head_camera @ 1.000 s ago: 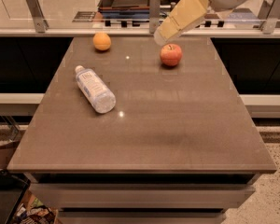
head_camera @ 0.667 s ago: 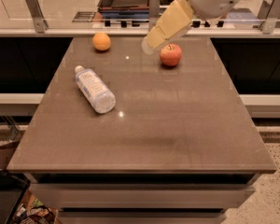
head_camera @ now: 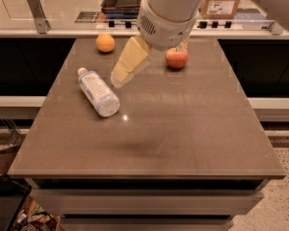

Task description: Place blue plastic bottle upright

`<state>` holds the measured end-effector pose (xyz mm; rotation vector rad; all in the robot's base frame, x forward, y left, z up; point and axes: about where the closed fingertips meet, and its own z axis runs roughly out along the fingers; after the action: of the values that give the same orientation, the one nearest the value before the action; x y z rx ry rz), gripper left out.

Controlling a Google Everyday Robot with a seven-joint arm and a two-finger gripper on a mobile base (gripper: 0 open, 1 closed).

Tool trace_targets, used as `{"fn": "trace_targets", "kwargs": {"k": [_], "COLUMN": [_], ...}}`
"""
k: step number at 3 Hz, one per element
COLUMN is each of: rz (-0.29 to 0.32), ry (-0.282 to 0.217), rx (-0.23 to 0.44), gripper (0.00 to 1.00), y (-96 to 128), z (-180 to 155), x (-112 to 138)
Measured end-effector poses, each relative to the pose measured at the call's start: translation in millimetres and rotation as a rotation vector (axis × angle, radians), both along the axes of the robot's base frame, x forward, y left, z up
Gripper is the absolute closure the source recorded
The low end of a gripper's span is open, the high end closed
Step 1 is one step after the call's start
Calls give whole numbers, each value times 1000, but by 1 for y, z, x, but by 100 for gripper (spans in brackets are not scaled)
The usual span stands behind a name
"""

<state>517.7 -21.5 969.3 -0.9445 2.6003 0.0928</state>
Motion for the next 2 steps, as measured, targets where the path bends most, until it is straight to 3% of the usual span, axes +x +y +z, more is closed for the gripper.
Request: {"fn": "trace_targets", "kwargs": {"k": [2], "rz": [-1], "ry": [48], "rx": [-64], "gripper": [0], "y": [60], "z": [-26], "x": [20]}}
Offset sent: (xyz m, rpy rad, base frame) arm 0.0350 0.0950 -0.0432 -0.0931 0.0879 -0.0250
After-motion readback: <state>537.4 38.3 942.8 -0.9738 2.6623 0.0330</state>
